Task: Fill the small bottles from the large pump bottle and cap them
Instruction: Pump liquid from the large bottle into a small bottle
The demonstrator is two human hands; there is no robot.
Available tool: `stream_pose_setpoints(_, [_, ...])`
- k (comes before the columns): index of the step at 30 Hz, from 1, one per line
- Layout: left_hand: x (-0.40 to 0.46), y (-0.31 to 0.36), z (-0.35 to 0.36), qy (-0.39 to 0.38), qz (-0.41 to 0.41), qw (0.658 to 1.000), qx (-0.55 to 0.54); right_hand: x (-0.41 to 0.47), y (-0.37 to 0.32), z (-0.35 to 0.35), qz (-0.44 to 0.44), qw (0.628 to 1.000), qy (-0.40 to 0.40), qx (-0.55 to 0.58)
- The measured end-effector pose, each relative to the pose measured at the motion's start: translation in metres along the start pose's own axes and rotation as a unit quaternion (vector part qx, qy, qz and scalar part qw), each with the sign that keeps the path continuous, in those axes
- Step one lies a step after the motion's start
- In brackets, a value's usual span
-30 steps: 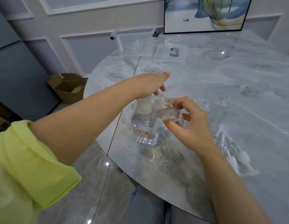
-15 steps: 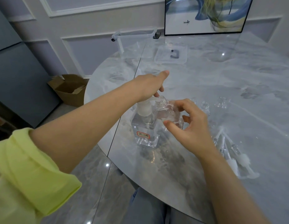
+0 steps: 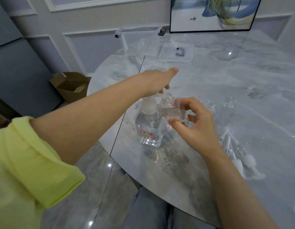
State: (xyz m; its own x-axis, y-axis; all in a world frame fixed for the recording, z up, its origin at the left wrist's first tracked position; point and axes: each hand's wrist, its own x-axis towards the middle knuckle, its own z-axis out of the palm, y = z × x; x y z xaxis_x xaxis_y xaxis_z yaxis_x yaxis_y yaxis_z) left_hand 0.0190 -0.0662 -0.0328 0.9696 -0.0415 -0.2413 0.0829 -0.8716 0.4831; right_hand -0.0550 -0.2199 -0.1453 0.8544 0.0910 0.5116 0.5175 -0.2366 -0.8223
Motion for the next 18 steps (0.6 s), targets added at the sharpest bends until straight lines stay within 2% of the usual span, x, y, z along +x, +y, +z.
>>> stream_pose_setpoints(2, [0.0004, -0.0015, 0.0012, -0.014, -0.013, 1.000, -0.005, -0.0001, 0.0002, -0.0007, -0.001, 1.000, -0.002, -0.005])
stream_pose_setpoints(6, [0.0001, 0.0006, 0.0000, 0.013, -0.004, 1.000, -0.005, 0.0001, -0.0009, -0.0002, -0.003, 1.000, -0.001, 0.000])
stream_pose_setpoints(10, [-0.0012, -0.0005, 0.0010, -0.019, -0.026, 0.999, -0.017, -0.0006, -0.0014, -0.0003, -0.001, 1.000, 0.000, -0.001])
stream_pose_setpoints(18, [-0.0027, 0.0017, -0.0039, 0.004, -0.007, 1.000, -0.018, -0.0009, -0.0035, 0.0000, -0.007, 1.000, 0.007, 0.006])
